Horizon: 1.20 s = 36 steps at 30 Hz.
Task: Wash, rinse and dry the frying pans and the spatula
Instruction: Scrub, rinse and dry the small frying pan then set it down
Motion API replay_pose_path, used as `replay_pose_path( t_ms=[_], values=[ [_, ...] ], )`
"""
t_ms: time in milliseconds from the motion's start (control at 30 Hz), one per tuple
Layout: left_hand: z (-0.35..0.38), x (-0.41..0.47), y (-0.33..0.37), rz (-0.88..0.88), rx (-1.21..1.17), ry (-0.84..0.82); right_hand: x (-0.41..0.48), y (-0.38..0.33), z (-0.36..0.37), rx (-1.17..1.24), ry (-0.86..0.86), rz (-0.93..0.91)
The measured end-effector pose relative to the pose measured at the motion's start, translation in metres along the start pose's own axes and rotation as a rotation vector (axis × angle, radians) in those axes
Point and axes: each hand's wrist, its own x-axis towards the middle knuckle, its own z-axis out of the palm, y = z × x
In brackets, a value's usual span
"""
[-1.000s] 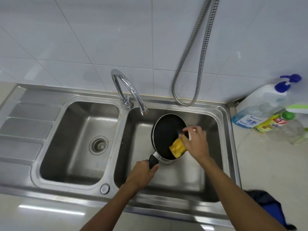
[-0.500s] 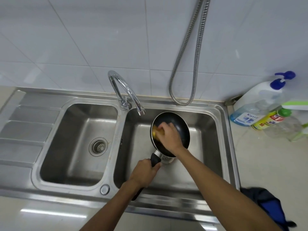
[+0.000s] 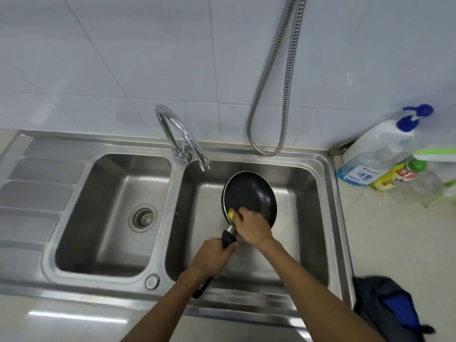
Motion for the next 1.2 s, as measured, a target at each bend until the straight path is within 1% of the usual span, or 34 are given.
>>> replay_pose_path(
  t_ms=[100,267,333,467,567,633,733,800,900,967,1100,1200],
  values=[
    [0.008,-0.005,-0.003,-0.007,-0.002,0.009,0.0,-0.025,-0.012,0.25,-0.086,0.045],
    [0.009,-0.005,0.002,0.011,-0.07,0.047,0.002,-0.037,-0.013,0.318,-0.023,-0.033],
    [0.008,-0.007,0.002,0.003,-0.102,0.056,-0.005,-0.037,-0.012,0.364,-0.037,-0.05],
    [0.004,-0.011,-0.001,-0.019,-0.164,0.045,-0.015,-0.026,-0.007,0.28,-0.031,-0.139],
    [0.004,-0.013,-0.006,-0.026,-0.155,0.017,-0.014,-0.017,-0.011,0.24,-0.001,-0.229],
    [0.005,-0.013,-0.009,-0.036,-0.139,0.027,-0.013,-0.013,-0.022,0.284,0.085,-0.175],
    [0.005,-0.013,-0.017,-0.071,-0.22,0.041,-0.008,0.007,-0.045,0.332,0.27,0.034],
    [0.003,-0.013,-0.021,-0.098,-0.276,0.055,-0.006,0.026,-0.063,0.317,0.337,0.156],
    [0.0,-0.013,-0.025,-0.121,-0.295,0.075,-0.005,0.047,-0.079,0.22,0.377,0.272],
    [-0.001,-0.012,-0.027,-0.134,-0.323,0.077,-0.005,0.057,-0.078,0.198,0.4,0.317],
    [-0.001,-0.014,-0.026,-0.149,-0.41,0.066,-0.007,0.065,-0.074,0.222,0.438,0.371],
    [-0.001,-0.017,-0.027,-0.141,-0.431,0.057,-0.007,0.065,-0.073,0.196,0.439,0.381]
  ],
)
